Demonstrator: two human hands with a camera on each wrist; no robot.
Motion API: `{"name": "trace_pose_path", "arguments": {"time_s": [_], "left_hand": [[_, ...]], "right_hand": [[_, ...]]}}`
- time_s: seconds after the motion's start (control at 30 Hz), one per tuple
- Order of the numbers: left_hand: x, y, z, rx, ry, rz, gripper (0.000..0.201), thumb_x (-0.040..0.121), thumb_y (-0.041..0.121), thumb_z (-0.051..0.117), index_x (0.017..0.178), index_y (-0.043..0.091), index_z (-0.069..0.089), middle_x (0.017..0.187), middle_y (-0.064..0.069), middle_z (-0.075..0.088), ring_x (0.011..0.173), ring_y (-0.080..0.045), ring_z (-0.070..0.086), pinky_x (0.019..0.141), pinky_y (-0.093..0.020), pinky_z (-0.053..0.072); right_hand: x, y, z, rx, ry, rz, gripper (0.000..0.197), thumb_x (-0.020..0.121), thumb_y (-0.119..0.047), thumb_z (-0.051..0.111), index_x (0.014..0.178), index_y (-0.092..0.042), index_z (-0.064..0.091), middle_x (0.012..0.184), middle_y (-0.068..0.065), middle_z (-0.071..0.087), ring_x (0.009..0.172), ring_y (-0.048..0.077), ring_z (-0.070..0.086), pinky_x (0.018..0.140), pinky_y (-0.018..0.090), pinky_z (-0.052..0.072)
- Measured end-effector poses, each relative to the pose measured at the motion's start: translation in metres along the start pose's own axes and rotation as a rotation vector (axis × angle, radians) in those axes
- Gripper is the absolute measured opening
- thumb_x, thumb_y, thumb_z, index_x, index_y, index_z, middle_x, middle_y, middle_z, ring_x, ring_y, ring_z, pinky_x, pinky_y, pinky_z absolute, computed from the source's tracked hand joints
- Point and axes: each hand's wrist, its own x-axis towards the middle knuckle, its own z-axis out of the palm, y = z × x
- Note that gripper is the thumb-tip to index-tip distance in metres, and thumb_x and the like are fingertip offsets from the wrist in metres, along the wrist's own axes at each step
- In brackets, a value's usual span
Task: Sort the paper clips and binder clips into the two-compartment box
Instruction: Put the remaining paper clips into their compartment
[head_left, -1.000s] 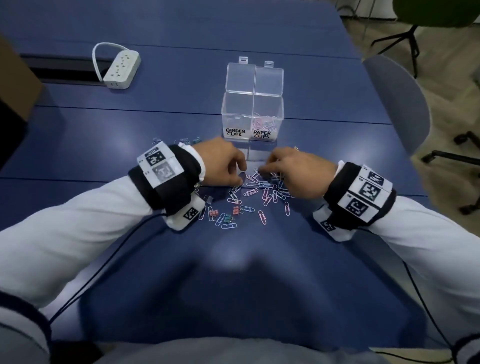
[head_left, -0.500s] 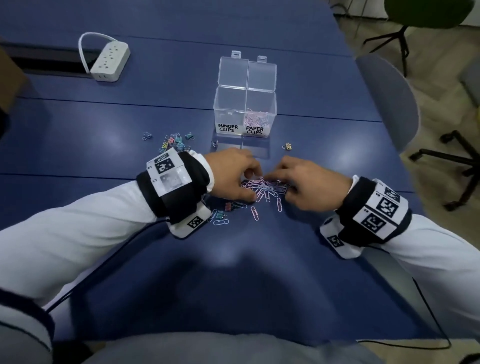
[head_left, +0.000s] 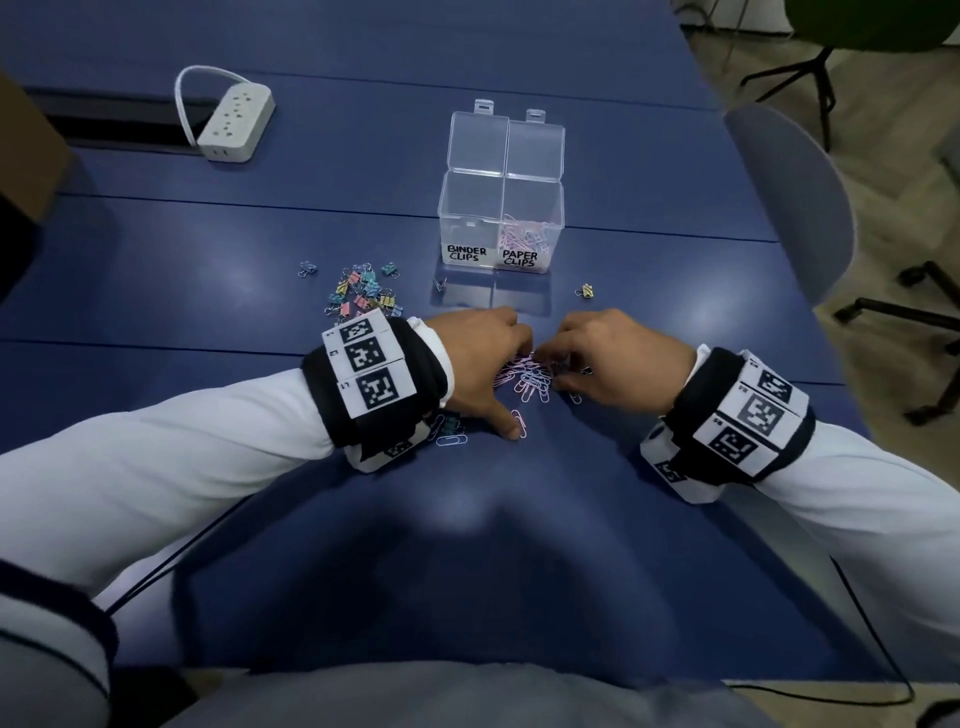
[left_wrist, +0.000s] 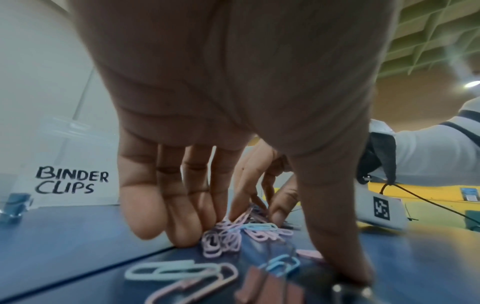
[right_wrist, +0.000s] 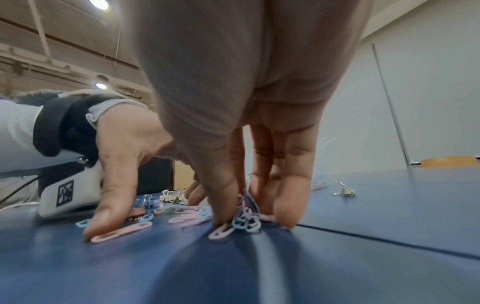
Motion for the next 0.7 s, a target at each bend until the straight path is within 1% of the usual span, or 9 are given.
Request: {"name": "trace_pose_path", "arguments": {"time_s": [0.07, 0.17, 0.23, 0.33, 0.43, 0.5, 0.57, 0.63, 0.7], "left_hand": [[0.003, 0.000, -0.002, -0.004, 0.012, 0.010, 0.078, 0.061, 0.066, 0.073, 0.118, 0.017, 0.052, 0.109, -0.001, 0.055, 0.096, -0.022, 0.057, 0.080, -0.030, 0.048], [0.009, -0.002, -0.004, -0.008, 0.040, 0.021, 0.057, 0.072, 0.055, 0.071, 0.113, 0.018, 0.058, 0.105, -0.002, 0.060, 0.095, -0.023, 0.058, 0.079, -0.032, 0.048], [0.012, -0.002, -0.005, -0.014, 0.049, 0.025, 0.041, 0.078, 0.045, 0.069, 0.109, 0.018, 0.062, 0.101, -0.002, 0.063, 0.095, -0.023, 0.059, 0.079, -0.032, 0.049], [0.017, -0.004, -0.009, -0.024, 0.075, 0.031, 0.020, 0.083, 0.032, 0.068, 0.098, 0.019, 0.067, 0.095, 0.000, 0.069, 0.091, -0.021, 0.062, 0.074, -0.027, 0.045], [0.021, -0.004, -0.012, -0.034, 0.082, 0.020, 0.011, 0.082, 0.030, 0.068, 0.090, 0.022, 0.068, 0.088, 0.001, 0.070, 0.085, -0.022, 0.064, 0.078, -0.033, 0.053], [0.022, -0.004, -0.012, -0.040, 0.096, 0.019, 0.008, 0.080, 0.028, 0.066, 0.087, 0.023, 0.068, 0.083, 0.002, 0.070, 0.079, -0.022, 0.064, 0.076, -0.038, 0.055], [0.022, -0.003, -0.014, -0.041, 0.113, 0.034, 0.010, 0.079, 0.025, 0.064, 0.086, 0.021, 0.069, 0.077, 0.004, 0.068, 0.070, -0.018, 0.059, 0.074, -0.037, 0.056], [0.022, -0.003, -0.017, -0.035, 0.132, 0.050, 0.013, 0.077, 0.023, 0.063, 0.087, 0.018, 0.070, 0.072, 0.006, 0.065, 0.065, -0.015, 0.054, 0.072, -0.035, 0.055], [0.023, -0.003, -0.018, -0.029, 0.137, 0.051, 0.014, 0.077, 0.021, 0.063, 0.087, 0.015, 0.071, 0.073, 0.003, 0.067, 0.064, -0.015, 0.053, 0.072, -0.034, 0.055]], "right_hand": [[0.003, 0.001, 0.000, 0.000, 0.023, 0.002, 0.029, 0.083, -0.017, 0.066, 0.112, -0.017, 0.069, 0.096, 0.010, 0.065, 0.090, 0.030, 0.062, 0.082, 0.036, 0.048], [0.006, 0.002, 0.000, 0.002, 0.063, 0.004, 0.026, 0.081, -0.012, 0.064, 0.106, -0.016, 0.072, 0.092, 0.009, 0.070, 0.088, 0.029, 0.064, 0.080, 0.032, 0.047], [0.007, 0.003, -0.001, 0.025, 0.086, 0.039, 0.025, 0.080, -0.011, 0.064, 0.103, -0.016, 0.073, 0.092, 0.006, 0.073, 0.088, 0.025, 0.065, 0.080, 0.026, 0.045], [0.006, 0.007, -0.004, 0.116, 0.126, 0.121, 0.019, 0.080, -0.014, 0.068, 0.097, -0.020, 0.075, 0.088, 0.001, 0.075, 0.083, 0.018, 0.068, 0.077, 0.018, 0.045], [0.003, 0.009, -0.007, 0.178, 0.190, 0.161, 0.015, 0.080, -0.017, 0.072, 0.093, -0.023, 0.076, 0.080, -0.003, 0.074, 0.075, 0.012, 0.067, 0.069, 0.009, 0.040], [0.004, 0.008, -0.013, 0.228, 0.233, 0.187, 0.013, 0.080, -0.019, 0.073, 0.092, -0.021, 0.076, 0.069, -0.009, 0.068, 0.068, 0.010, 0.064, 0.065, 0.003, 0.039], [0.006, 0.009, -0.022, 0.330, 0.271, 0.208, 0.011, 0.079, -0.018, 0.074, 0.091, -0.019, 0.076, 0.063, -0.010, 0.066, 0.064, 0.014, 0.068, 0.067, 0.005, 0.044], [0.010, 0.009, -0.035, 0.472, 0.333, 0.218, 0.010, 0.079, -0.017, 0.075, 0.090, -0.017, 0.076, 0.067, 0.002, 0.072, 0.060, 0.021, 0.070, 0.067, 0.018, 0.055], [0.019, 0.012, -0.051, 0.579, 0.430, 0.242, 0.011, 0.079, -0.014, 0.075, 0.090, -0.014, 0.075, 0.072, 0.009, 0.072, 0.057, 0.021, 0.067, 0.064, 0.027, 0.059]]}}
